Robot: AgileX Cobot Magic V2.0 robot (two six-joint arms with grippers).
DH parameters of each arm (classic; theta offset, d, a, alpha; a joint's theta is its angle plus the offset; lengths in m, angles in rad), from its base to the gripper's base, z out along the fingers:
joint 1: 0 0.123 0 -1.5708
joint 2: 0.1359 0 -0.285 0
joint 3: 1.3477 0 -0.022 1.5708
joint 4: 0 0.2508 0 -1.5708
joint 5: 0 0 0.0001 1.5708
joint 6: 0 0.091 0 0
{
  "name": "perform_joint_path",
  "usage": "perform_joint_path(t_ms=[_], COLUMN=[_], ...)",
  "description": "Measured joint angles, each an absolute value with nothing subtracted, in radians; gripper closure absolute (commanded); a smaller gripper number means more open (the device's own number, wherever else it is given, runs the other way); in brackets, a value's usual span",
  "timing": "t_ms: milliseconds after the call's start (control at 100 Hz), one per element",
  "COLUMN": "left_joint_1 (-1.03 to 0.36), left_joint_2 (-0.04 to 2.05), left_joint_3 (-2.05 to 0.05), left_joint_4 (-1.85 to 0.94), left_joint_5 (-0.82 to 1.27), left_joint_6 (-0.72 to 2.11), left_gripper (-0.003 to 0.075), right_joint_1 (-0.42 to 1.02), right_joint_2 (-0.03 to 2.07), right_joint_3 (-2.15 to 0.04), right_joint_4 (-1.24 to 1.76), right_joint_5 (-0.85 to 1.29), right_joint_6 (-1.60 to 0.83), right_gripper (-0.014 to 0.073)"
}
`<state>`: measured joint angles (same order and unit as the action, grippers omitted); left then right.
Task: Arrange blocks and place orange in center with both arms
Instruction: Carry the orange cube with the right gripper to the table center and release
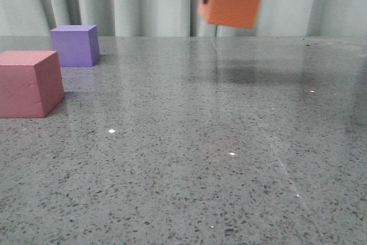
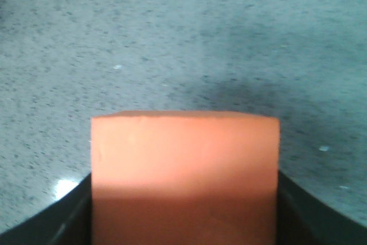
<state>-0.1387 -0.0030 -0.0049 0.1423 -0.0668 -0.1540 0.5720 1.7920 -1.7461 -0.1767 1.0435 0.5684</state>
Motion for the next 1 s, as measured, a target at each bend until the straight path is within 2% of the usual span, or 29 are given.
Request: perform_joint_path(t_ms=[310,620,790,1000], left_joint_1=[-0.139,-0.139,-0.139,-0.139], left_joint_2=[-0.003,-0.003,-0.003,-0.003], left_joint_3=[-0.005,-0.005,-0.005,-0.005], left_joint_4=[0.142,0.142,0.142,0.142], left_joint_5=[-0.067,-0.067,-0.067,-0.067], left_joint_6=[-0.154,-0.154,-0.154,-0.154], left_gripper=[0.0739,0.0739,0.0739,0.0739], right_joint_1=[0.627,0.635,0.636,0.636], right_joint_2=[1.977,2.056,2.058,2.058], right_joint_3=[-1.904,-1.934,-1.936,-1.936], right_joint_4=[-0.188,-0.191,-0.191,-0.191], right_joint_5=[1.048,1.075,1.077,1.079], right_joint_6=[0.655,0.665,0.666,0.666], right_gripper=[0.039,0.0378,0.0283,0.0099])
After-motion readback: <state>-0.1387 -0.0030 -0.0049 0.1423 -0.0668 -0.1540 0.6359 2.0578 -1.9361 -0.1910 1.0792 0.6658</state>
